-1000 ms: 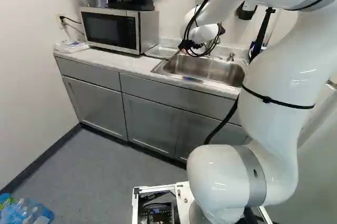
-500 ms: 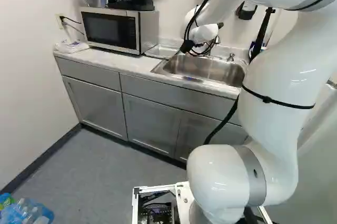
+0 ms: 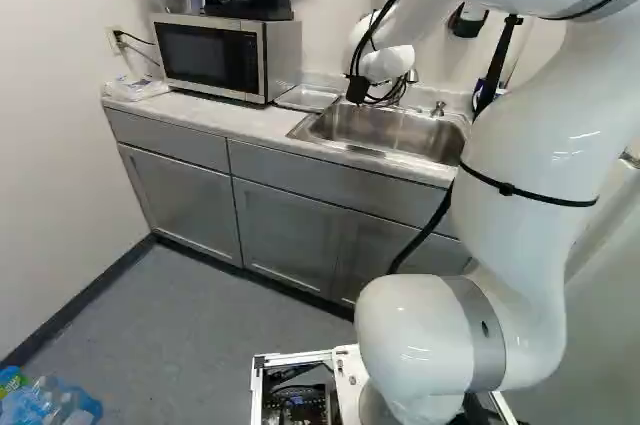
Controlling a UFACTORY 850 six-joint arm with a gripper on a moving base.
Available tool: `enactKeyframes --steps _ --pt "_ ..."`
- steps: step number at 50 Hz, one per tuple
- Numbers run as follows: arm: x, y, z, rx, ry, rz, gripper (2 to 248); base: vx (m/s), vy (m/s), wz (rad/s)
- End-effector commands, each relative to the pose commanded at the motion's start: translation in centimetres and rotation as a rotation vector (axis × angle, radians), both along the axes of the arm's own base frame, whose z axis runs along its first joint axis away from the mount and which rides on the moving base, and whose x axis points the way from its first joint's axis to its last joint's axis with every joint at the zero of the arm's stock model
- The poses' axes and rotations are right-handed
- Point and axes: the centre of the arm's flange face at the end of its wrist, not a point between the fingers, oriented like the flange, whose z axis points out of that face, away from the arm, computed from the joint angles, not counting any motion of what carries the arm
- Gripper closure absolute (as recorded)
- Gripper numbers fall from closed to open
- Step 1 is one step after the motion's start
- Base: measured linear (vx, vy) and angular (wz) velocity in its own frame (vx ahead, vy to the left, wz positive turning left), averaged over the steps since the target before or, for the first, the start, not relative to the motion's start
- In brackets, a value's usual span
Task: Rinse the cup and place it in the tray
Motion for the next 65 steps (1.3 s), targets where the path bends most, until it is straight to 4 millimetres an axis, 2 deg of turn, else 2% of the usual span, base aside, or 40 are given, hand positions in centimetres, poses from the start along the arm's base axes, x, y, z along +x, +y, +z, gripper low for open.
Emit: enactKeyframes --steps 14,37,65 --pt "0.0 0.0 0.0 -0.138 0.016 0.049 125 0.0 0.0 0.0" --pt "0.2 0.1 0.0 -0.138 0.015 0.051 125 0.0 0.0 0.0" --pt "2.7 3.7 2.7 -0.144 -0.045 0.111 125 0.0 0.0 0.0"
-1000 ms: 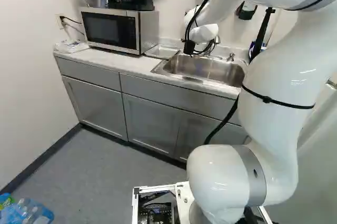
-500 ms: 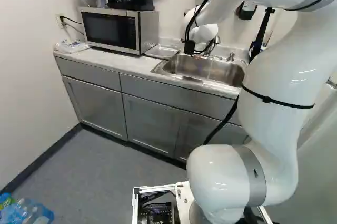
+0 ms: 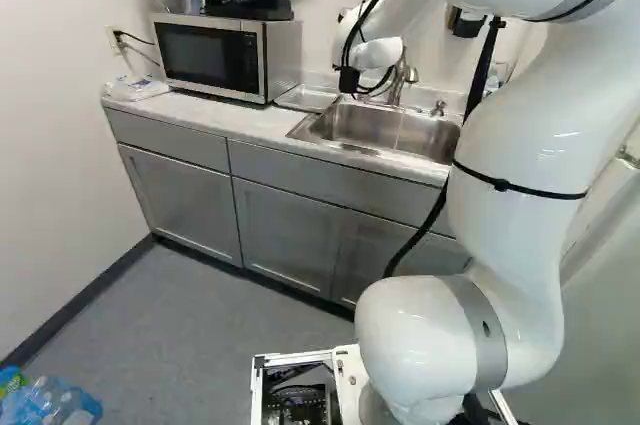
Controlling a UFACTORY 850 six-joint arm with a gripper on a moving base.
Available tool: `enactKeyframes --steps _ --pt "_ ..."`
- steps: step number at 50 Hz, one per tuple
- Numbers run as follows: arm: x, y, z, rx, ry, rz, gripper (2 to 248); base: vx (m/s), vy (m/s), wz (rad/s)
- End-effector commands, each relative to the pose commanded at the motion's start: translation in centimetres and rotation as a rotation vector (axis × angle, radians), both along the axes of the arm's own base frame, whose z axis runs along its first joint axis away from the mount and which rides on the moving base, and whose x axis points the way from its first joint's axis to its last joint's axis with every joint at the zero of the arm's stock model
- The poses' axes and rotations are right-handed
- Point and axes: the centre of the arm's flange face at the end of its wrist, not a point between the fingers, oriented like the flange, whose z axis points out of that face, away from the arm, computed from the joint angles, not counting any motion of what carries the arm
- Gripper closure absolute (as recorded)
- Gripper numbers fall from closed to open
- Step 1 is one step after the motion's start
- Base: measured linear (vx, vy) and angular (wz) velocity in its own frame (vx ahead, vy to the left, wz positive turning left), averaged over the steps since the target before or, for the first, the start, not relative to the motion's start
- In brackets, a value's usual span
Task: Rinse the cup and place it in the tray
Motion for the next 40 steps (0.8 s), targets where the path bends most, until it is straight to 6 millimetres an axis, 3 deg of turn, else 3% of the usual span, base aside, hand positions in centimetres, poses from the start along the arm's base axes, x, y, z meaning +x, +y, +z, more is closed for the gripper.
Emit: enactKeyframes --steps 19,40 --pt "1.7 2.9 -0.1 0.0 -0.005 0.049 125 0.0 0.0 0.0" --pt "5.3 5.3 -0.4 0.0 -0.017 0.086 125 0.0 0.0 0.0"
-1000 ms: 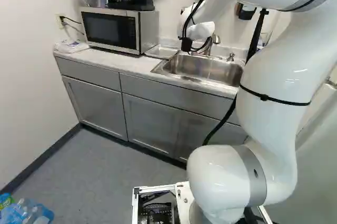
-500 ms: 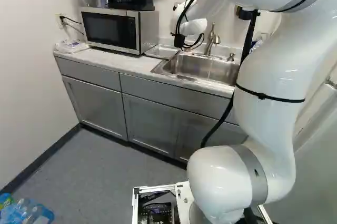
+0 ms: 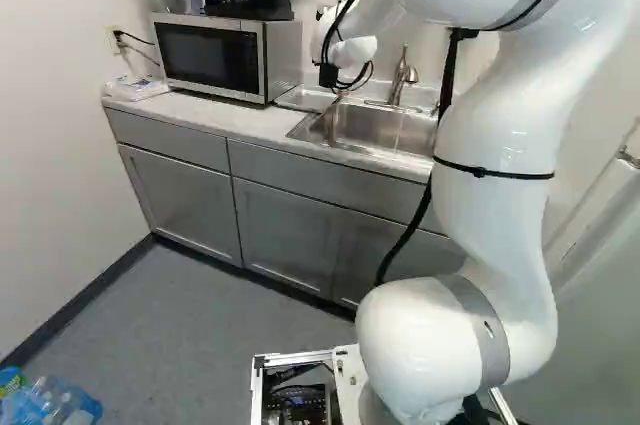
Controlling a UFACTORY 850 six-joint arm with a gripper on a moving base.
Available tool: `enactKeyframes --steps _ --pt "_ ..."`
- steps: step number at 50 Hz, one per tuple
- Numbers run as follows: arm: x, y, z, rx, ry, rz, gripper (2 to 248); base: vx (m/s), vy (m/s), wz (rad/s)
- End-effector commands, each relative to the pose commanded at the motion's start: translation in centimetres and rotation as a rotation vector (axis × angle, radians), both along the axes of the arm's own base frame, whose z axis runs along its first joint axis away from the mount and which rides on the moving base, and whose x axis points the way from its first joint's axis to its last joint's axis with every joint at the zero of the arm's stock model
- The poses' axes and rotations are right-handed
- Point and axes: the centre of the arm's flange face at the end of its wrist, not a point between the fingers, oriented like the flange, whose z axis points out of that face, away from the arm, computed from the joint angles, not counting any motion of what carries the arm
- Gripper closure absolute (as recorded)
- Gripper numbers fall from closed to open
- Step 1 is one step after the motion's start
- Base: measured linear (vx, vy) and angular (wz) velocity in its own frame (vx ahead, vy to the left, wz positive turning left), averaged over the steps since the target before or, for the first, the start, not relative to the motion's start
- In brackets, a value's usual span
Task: Rinse the cup and place it in the tray
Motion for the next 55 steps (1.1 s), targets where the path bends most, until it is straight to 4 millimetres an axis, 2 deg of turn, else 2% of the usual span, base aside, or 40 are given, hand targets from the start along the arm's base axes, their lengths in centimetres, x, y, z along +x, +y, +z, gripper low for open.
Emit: enactKeyframes --steps 15,35,55 --pt "2.6 1.8 -0.5 0.0 0.017 0.025 125 0.0 0.0 0.0" --pt "4.7 4.7 -1.0 0.0 0.016 0.065 125 0.0 0.0 0.0" --pt "5.7 5.1 -3.1 -0.003 0.042 0.07 125 0.0 0.0 0.0"
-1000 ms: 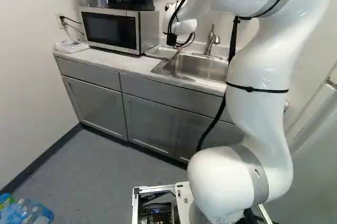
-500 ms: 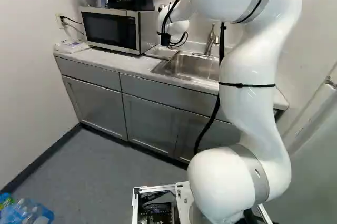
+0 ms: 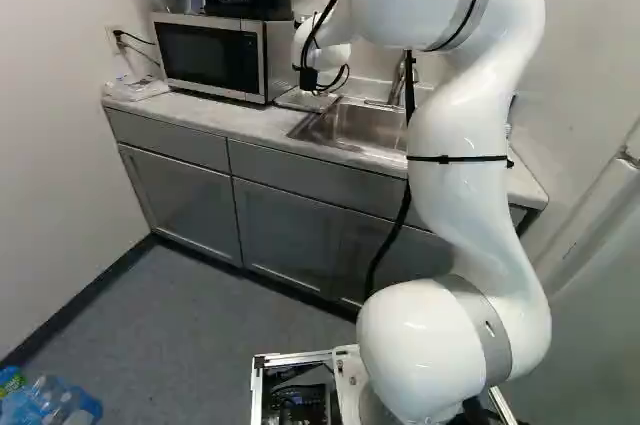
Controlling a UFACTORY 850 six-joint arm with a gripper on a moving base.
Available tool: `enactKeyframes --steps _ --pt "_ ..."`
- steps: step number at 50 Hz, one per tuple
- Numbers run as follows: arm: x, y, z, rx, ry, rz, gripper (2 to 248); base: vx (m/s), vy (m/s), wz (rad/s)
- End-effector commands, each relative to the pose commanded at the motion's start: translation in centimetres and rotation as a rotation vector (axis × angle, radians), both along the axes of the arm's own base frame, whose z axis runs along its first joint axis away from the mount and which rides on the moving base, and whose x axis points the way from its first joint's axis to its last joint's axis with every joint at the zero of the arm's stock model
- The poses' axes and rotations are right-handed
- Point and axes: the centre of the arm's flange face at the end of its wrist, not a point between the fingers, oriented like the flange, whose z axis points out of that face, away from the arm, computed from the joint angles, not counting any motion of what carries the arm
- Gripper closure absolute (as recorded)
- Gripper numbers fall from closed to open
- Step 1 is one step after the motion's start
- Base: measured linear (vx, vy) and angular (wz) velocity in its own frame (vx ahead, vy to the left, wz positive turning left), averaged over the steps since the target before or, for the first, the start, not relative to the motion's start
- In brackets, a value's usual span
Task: Rinse the cup and place it in the tray
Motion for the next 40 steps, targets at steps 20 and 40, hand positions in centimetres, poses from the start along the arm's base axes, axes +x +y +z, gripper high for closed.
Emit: enactKeyframes --steps 20,40 --pt "0.3 0.0 -2.4 -0.004 0.036 0.0 125 0.0 0.0 0.0" --pt "0.5 0.1 -4.7 -0.008 0.072 0.0 125 0.0 0.0 0.0"
